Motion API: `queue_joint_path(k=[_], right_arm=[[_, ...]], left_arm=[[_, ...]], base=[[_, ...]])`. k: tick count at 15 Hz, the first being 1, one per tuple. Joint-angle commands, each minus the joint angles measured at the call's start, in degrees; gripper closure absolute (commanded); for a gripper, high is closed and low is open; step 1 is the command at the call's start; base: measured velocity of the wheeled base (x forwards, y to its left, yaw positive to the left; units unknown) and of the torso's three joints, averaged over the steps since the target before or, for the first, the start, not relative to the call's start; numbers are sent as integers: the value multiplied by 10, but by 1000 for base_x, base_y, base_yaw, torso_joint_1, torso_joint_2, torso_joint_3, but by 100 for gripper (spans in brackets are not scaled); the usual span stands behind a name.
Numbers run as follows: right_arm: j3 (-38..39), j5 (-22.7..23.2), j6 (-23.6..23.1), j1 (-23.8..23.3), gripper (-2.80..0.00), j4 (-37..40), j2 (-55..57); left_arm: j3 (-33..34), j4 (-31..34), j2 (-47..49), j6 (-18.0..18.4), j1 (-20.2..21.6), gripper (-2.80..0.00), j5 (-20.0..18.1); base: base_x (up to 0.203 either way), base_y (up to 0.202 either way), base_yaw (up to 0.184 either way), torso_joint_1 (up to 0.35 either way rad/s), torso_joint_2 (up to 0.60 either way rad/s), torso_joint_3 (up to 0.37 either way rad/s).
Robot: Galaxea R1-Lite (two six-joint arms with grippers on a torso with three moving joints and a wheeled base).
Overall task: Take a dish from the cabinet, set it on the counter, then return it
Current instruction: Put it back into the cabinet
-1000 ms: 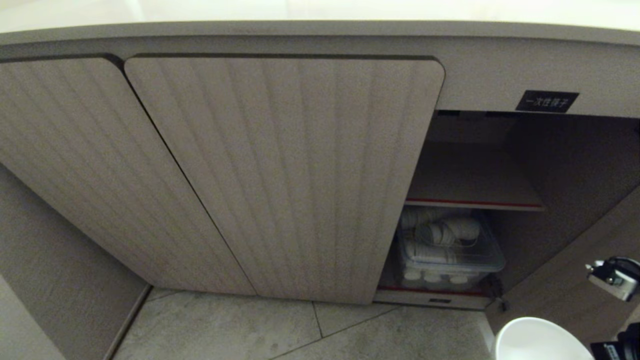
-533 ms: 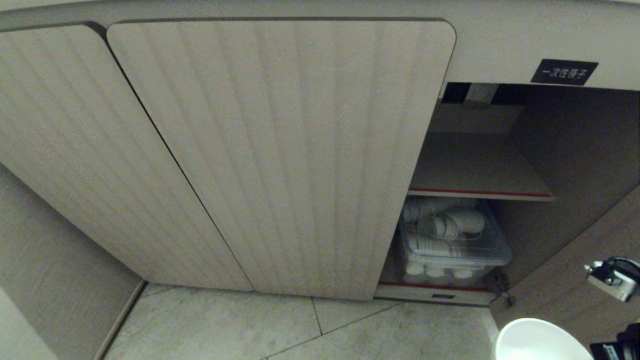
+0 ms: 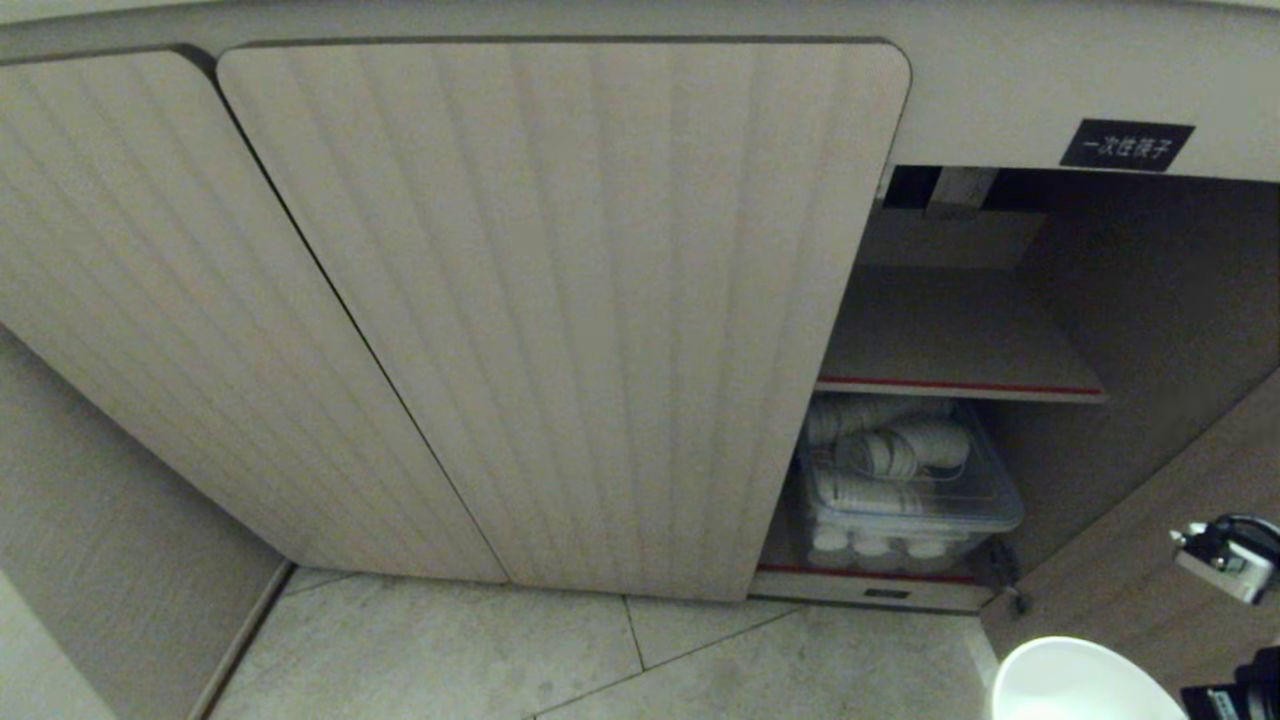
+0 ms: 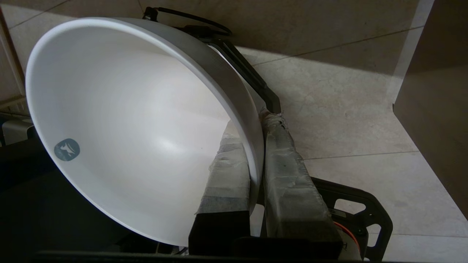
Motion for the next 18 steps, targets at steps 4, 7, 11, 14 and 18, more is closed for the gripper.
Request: queue_joint_path(k=[4, 7, 11, 14, 18], right_arm=[[-1, 0, 1, 0, 0, 2, 1], [-3, -10, 1, 0, 0, 1, 1], [-10, -10, 1, 0, 0, 1, 1], [-11, -10, 1, 0, 0, -1, 2], [-11, -10, 1, 0, 0, -2, 0]], left_arm=[[0, 0, 0, 0, 0, 0, 0], [0, 0, 0, 0, 0, 0, 0], [0, 0, 0, 0, 0, 0, 1], [0, 0, 0, 0, 0, 0, 0], [0, 0, 0, 0, 0, 0, 0]], base=[[0, 0, 0, 0, 0, 0], [0, 0, 0, 0, 0, 0], [0, 0, 0, 0, 0, 0], [0, 0, 0, 0, 0, 0], [0, 0, 0, 0, 0, 0]])
